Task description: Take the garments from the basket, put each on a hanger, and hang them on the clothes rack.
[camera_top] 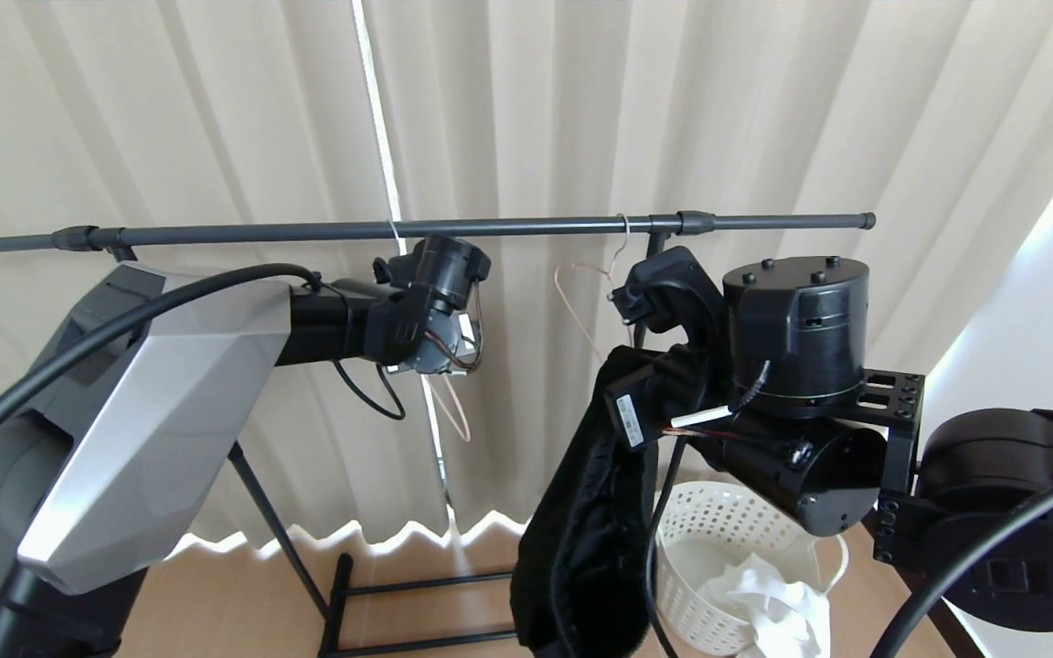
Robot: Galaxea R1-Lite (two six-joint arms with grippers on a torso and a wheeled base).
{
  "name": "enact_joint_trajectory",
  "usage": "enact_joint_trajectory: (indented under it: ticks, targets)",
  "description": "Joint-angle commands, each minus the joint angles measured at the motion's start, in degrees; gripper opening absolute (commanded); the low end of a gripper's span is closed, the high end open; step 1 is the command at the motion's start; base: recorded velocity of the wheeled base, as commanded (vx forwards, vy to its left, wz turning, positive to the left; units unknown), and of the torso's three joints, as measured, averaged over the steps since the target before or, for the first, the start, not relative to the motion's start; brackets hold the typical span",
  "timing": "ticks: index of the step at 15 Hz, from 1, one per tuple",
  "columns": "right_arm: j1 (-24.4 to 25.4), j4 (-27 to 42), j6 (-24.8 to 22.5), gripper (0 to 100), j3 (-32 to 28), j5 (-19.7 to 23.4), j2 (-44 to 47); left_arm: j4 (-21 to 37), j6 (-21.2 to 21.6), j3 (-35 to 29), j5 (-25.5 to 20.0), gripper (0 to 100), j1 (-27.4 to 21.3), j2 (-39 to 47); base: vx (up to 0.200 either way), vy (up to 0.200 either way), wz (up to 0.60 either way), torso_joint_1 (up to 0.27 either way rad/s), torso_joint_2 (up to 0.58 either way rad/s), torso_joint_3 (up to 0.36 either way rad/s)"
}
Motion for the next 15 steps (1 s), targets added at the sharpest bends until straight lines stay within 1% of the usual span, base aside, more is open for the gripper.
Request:
enact_joint_trajectory:
  ticks: [1, 2, 10, 11, 15]
  targets:
    - [0.0, 0.0, 0.0, 0, -0.1, 0.0, 0.3, 0.1, 0.0, -2.4, 0.0, 100, 0.0, 2.4, 0.0, 0.0, 0.0, 0.0, 0.0, 0.0]
    - [0.0, 0.0, 0.0, 0, -0.1, 0.0, 0.2, 0.1, 0.0, -3.4, 0.0, 100, 0.0, 3.1, 0.0, 0.0, 0.0, 0.0, 0.0, 0.0]
    - [0.0, 0.0, 0.0, 0, -0.1, 0.1, 0.3, 0.0, -0.3, -3.4, 0.0, 100, 0.2, 4.2, 0.0, 0.0, 0.0, 0.0, 0.0, 0.0]
    - [0.0, 0.0, 0.0, 0, -0.1, 0.1, 0.3, 0.0, -0.6, -3.4, 0.0, 0, 0.2, 4.1, 0.0, 0.0, 0.0, 0.0, 0.0, 0.0]
    - [0.0, 0.0, 0.0, 0, -0.1, 0.1, 0.3, -0.1, -0.6, -3.4, 0.0, 0, 0.1, 4.1, 0.0, 0.0, 0.0, 0.0, 0.0, 0.0]
